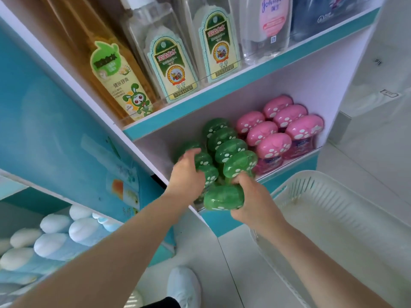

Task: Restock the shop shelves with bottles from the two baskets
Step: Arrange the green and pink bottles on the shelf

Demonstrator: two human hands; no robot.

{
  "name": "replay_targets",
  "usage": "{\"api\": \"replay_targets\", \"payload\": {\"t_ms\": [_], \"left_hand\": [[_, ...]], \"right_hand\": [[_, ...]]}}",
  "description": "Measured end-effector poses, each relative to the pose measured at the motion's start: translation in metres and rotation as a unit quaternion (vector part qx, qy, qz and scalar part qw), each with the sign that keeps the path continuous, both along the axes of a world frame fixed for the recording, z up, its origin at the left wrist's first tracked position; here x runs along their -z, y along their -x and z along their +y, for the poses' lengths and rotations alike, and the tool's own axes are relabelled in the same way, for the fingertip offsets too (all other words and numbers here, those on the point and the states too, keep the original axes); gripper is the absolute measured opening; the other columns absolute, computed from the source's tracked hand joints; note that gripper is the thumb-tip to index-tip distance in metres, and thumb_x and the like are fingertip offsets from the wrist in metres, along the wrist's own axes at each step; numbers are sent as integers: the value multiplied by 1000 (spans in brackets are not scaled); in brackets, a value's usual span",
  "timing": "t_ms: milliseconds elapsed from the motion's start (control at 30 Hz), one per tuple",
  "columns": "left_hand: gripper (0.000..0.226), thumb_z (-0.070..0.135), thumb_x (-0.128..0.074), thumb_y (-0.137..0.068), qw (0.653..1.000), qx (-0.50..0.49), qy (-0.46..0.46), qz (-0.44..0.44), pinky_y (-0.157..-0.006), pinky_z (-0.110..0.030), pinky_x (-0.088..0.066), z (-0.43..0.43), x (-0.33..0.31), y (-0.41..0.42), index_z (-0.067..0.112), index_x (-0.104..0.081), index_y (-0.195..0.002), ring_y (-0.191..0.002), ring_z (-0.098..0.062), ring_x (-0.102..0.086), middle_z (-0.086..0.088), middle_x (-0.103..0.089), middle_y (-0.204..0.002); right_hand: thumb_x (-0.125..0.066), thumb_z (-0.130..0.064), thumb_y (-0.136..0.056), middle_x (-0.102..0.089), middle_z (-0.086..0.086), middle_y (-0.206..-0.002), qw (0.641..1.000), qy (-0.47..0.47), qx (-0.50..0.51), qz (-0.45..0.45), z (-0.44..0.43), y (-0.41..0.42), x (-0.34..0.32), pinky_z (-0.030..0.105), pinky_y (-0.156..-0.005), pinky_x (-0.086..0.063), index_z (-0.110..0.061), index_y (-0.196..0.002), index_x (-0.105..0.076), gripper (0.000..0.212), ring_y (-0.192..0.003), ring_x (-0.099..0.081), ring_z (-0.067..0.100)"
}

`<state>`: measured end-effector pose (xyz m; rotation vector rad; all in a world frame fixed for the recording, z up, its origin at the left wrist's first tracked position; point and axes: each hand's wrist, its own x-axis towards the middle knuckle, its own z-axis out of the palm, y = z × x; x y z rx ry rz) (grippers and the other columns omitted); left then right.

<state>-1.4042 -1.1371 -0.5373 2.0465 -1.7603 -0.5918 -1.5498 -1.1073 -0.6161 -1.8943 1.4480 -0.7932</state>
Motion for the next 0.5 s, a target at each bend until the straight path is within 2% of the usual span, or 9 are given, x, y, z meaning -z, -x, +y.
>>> {"api": "replay_targets", "payload": {"t_ms": [100, 167, 233, 300, 367, 500], "left_hand": [[55, 7, -41, -90, 997, -69, -32, 11, -104, -39, -39, -42, 12, 1, 19, -30, -143, -122, -32, -48, -10, -45, -138], [54, 17, -42, -94, 994, -95, -60, -13, -109, -42, -34, -68, 27, 1, 16, -25, -145, -130, -33, -39, -13, -38, -144], [56, 30, -40, -96, 989, -100, -84, -72, -114, -43, -25, -86, 43, 0, 16, -21, -146, -137, -32, -27, -11, -28, -150], [59, 40, -37, -96, 982, -102, -105, -120, -113, -45, -19, -97, 55, -1, 18, -18, -147, -140, -32, -18, -8, -21, -153], [60, 44, -34, -96, 977, -105, -110, -153, -111, -48, -19, -102, 64, -2, 20, -15, -147, -139, -34, -16, -5, -17, -154], [59, 44, -35, -95, 975, -105, -82, -176, -110, -47, -22, -106, 74, -7, 19, -19, -146, -135, -38, -19, -5, -16, -153]], "right_hand": [[-64, -7, -74, -59, 3, -108, 998, 9, -36, 46, 1, -6, 5, 33, -77, -45, -16, -114, -49, 44, -96, -57, 25], [-61, -4, -75, -60, 6, -108, 996, 22, -52, 63, 4, -12, 12, 37, -77, -47, -13, -114, -50, 41, -96, -58, 28], [-68, -1, -65, -62, 6, -96, 993, 70, -61, 71, 8, -17, 25, 33, -63, -50, -14, -105, -52, 45, -81, -62, 26], [-77, 0, -45, -61, 0, -84, 988, 108, -67, 83, 10, -22, 38, 24, -47, -46, -19, -94, -51, 59, -66, -62, 20], [-77, 2, -37, -60, -2, -86, 985, 132, -69, 83, 10, -26, 46, 21, -42, -47, -19, -92, -50, 65, -69, -61, 17], [-75, 4, -44, -61, 1, -96, 974, 209, -62, 64, 10, -34, 53, 27, -44, -51, -14, -96, -51, 61, -86, -58, 19]]}}
